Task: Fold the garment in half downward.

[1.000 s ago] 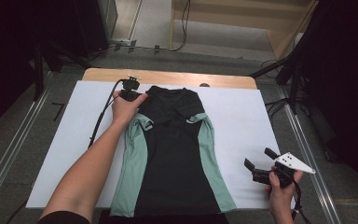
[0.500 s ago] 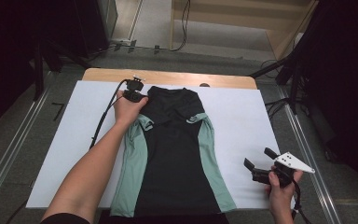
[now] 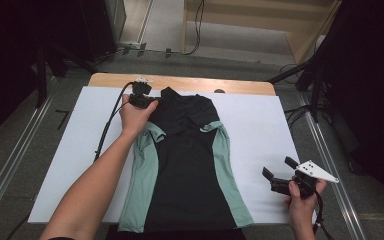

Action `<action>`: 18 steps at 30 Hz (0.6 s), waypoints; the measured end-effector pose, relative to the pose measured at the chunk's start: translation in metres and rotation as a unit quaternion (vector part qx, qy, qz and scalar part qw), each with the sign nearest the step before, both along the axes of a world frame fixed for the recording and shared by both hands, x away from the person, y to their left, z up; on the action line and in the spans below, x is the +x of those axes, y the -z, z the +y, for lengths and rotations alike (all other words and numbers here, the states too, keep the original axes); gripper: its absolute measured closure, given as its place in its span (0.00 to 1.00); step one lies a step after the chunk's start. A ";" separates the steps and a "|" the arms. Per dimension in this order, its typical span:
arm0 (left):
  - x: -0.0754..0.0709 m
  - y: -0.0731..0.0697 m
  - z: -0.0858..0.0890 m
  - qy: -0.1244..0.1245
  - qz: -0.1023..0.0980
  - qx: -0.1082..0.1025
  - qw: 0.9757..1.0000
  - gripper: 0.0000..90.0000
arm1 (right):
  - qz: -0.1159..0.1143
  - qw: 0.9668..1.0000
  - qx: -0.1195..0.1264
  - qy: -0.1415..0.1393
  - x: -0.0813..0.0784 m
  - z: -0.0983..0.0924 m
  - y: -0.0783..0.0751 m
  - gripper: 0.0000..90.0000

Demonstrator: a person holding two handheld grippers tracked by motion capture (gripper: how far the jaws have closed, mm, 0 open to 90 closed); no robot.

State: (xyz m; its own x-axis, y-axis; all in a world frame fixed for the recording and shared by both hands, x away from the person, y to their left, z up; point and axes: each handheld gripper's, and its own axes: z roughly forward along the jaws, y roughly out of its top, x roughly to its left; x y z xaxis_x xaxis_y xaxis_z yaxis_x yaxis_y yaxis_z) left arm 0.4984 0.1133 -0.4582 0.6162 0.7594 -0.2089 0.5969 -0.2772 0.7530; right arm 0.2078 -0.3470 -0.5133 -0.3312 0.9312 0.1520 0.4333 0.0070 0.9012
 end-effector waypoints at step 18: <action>-0.023 -0.011 -0.001 0.024 -0.021 -0.009 0.999 0.98 | -0.009 0.999 0.000 -0.042 0.032 0.028 -0.036 0.00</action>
